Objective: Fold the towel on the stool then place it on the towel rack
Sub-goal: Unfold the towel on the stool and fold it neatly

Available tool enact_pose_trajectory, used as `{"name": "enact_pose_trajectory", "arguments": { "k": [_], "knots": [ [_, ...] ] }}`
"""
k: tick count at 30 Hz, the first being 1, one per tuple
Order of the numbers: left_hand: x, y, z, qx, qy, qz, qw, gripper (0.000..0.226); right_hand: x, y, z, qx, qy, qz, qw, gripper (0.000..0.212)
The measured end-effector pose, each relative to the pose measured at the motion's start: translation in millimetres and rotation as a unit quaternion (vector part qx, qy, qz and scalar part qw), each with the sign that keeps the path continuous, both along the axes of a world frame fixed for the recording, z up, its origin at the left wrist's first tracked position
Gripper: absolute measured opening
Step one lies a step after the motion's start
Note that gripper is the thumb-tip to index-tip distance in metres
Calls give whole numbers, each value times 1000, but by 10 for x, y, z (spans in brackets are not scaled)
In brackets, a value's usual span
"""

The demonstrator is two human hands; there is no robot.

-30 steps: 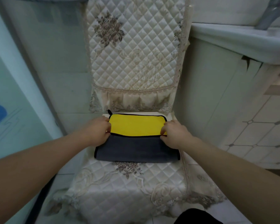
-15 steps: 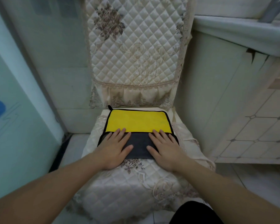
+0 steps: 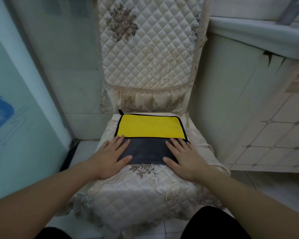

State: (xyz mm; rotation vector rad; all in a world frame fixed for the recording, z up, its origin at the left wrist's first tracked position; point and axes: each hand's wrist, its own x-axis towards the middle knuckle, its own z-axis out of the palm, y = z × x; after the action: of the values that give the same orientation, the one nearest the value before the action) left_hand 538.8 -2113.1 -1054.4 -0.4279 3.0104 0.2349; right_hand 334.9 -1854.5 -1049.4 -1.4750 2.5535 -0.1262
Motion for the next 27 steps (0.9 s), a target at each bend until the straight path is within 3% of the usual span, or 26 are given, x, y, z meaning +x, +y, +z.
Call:
{"name": "enact_pose_trajectory", "arguments": {
  "k": [5,8,15,18,22,27],
  "knots": [
    [108,-7,72,-11,-20,-35,999,88,-15,155,99,8,-6,28,1000,86],
    [110,10,167,-41,-36,-57,997,78,14,193,149,-23,17,38,999,77],
    [87,60,408,-162,-39,-145,975,55,39,318,112,-153,109,87,978,26],
    [178,118,467,-218,38,-147,964,33,39,392,104,-162,131,87,974,17],
    [308,197,478,-189,100,-103,972,22,112,437,164,-183,150,100,966,7],
    [544,250,474,-98,128,-78,984,14,269,621,305,-203,112,138,963,6]
  ]
}}
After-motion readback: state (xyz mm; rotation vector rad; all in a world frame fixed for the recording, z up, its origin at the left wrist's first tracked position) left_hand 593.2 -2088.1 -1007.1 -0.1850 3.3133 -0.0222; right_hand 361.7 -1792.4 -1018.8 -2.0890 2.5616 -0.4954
